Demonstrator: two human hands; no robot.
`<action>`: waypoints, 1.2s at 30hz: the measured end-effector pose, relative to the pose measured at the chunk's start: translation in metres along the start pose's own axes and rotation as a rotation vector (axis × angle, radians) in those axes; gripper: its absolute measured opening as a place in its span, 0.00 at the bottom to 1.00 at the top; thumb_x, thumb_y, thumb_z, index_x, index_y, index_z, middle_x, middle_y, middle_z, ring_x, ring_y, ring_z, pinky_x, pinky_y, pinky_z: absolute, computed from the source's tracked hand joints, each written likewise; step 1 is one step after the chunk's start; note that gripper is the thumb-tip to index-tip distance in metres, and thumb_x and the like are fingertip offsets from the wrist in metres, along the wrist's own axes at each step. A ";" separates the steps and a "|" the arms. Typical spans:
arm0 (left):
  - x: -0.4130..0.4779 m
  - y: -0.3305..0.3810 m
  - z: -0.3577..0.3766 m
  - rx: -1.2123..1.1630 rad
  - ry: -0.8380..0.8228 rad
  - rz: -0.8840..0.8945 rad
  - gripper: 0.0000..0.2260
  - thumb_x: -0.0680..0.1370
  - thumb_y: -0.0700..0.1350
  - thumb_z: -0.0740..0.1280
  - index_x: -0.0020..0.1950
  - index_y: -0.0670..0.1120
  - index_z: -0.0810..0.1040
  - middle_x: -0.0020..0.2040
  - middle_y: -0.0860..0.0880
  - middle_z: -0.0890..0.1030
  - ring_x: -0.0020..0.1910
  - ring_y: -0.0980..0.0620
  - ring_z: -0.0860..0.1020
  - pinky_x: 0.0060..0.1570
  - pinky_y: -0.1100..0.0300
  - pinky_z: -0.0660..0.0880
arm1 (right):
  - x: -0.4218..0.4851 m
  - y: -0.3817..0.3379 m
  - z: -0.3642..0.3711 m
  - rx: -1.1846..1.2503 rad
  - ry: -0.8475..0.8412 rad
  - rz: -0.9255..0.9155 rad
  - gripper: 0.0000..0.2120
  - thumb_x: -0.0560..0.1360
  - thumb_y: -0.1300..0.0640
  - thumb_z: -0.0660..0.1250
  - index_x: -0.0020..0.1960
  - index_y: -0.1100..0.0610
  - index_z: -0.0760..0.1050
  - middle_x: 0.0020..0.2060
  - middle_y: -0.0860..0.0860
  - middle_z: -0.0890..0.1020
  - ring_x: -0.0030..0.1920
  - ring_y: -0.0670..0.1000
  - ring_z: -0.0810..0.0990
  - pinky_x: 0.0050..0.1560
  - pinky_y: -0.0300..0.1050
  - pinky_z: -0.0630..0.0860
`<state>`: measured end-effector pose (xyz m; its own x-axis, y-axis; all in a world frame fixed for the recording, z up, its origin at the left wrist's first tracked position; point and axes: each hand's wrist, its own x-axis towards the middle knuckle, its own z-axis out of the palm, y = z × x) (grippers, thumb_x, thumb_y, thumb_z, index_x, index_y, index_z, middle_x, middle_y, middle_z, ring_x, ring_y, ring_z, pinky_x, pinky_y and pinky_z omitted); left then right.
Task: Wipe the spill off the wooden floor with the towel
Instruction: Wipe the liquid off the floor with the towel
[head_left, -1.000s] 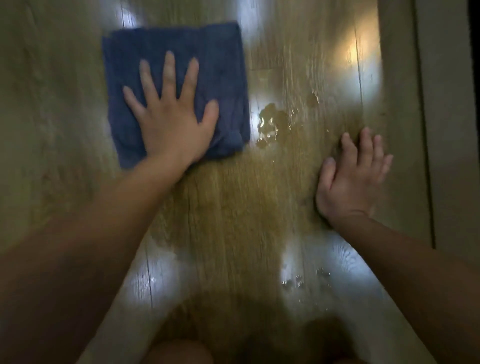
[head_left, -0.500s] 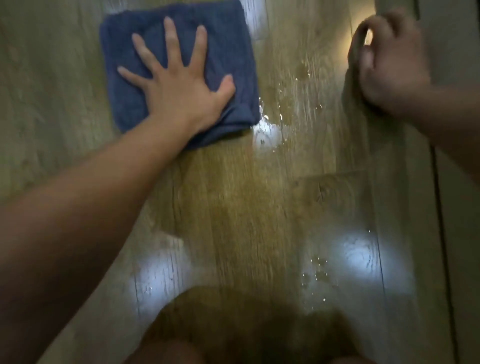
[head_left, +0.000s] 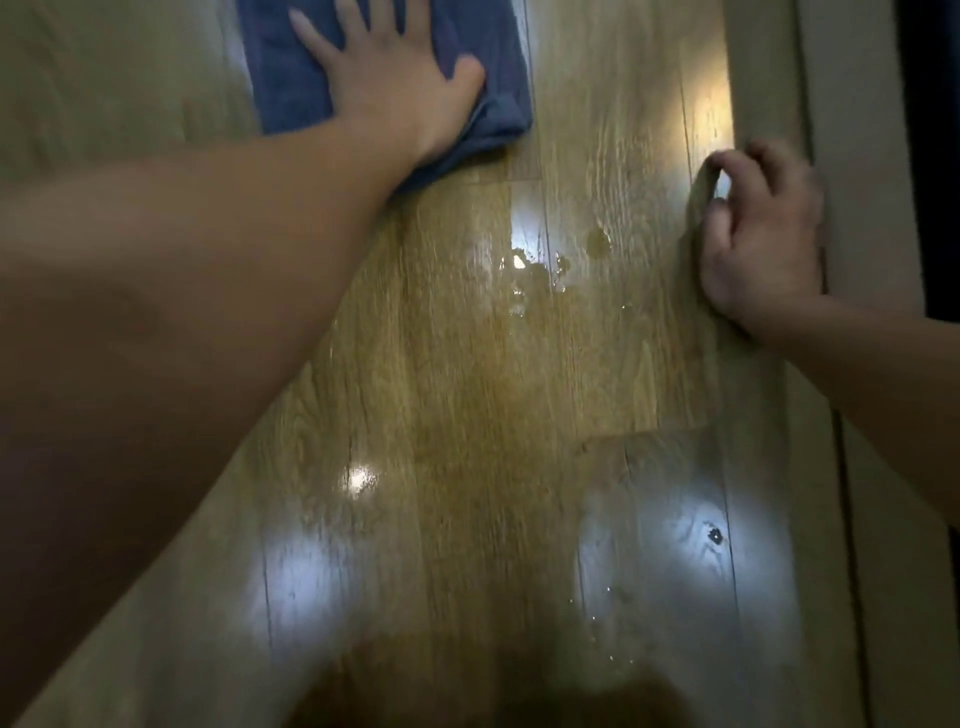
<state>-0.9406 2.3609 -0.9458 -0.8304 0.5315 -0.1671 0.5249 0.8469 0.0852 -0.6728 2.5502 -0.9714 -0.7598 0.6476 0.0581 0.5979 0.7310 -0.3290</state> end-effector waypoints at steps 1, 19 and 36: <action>-0.012 0.002 0.004 0.081 0.013 0.013 0.36 0.76 0.65 0.45 0.80 0.49 0.53 0.80 0.42 0.54 0.78 0.36 0.51 0.72 0.30 0.45 | -0.001 -0.001 0.000 0.002 0.005 -0.002 0.23 0.77 0.51 0.54 0.69 0.54 0.71 0.71 0.59 0.68 0.71 0.61 0.65 0.75 0.58 0.59; -0.072 0.070 0.033 0.046 -0.036 0.016 0.40 0.72 0.69 0.45 0.81 0.52 0.46 0.81 0.41 0.43 0.78 0.33 0.41 0.68 0.25 0.42 | 0.005 0.006 0.006 -0.055 0.017 -0.060 0.21 0.77 0.53 0.56 0.69 0.54 0.70 0.71 0.59 0.68 0.74 0.60 0.63 0.76 0.61 0.55; -0.224 0.078 0.053 0.044 -0.092 0.285 0.34 0.76 0.61 0.51 0.81 0.54 0.50 0.82 0.44 0.46 0.79 0.36 0.42 0.70 0.28 0.43 | 0.004 0.006 0.007 -0.026 0.010 -0.012 0.24 0.75 0.51 0.55 0.69 0.53 0.72 0.72 0.59 0.69 0.75 0.60 0.62 0.77 0.59 0.53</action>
<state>-0.7038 2.3071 -0.9542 -0.6292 0.7422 -0.2306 0.7437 0.6612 0.0990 -0.6741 2.5563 -0.9795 -0.7645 0.6406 0.0715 0.5951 0.7440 -0.3039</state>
